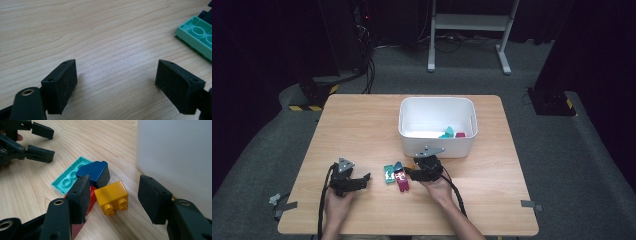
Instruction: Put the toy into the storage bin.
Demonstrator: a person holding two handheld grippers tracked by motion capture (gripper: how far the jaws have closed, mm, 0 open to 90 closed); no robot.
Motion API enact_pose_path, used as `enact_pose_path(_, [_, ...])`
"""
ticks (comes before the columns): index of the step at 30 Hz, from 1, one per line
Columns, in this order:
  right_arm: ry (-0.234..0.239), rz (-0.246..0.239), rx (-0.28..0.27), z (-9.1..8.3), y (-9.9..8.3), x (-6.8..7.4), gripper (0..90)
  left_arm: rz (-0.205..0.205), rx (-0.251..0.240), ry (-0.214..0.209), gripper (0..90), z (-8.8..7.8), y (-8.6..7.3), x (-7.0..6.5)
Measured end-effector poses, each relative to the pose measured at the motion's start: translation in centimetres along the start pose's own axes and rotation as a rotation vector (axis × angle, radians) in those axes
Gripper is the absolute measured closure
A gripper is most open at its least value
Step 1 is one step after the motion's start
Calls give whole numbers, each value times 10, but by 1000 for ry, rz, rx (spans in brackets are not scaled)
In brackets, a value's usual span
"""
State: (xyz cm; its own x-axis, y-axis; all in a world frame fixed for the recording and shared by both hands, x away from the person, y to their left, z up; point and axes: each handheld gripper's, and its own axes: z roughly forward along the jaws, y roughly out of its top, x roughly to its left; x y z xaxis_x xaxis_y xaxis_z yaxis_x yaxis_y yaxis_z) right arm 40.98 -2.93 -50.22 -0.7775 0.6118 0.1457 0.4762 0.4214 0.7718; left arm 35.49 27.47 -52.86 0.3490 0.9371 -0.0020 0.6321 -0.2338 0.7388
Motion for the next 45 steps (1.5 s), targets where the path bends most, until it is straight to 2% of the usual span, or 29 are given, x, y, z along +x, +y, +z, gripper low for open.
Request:
enact_pose_path(9, [-30, -34, 32, 9, 1, 3, 473, 0, 0, 0, 177, 0, 0, 0])
enact_pose_path(15, [-47, -19, 34, 8, -1, 0, 534, 0, 0, 1, 177, 0, 0, 0])
enact_pose_path(18, [-49, -27, 36, 8, -2, -1, 566, 0, 0, 1, 177, 0, 0, 0])
enact_pose_path(28, [-64, -35, 24, 7, -5, -1, 584, -1, 0, 0, 177, 0, 0, 0])
enact_pose_path(41, [-59, -37, -12, -8, -5, -4, 589, 0, 0, 1, 177, 0, 0, 0])
enact_pose_path(45, [-42, -43, -15, -15, -5, -3, 590, 0, 0, 1, 177, 0, 0, 0])
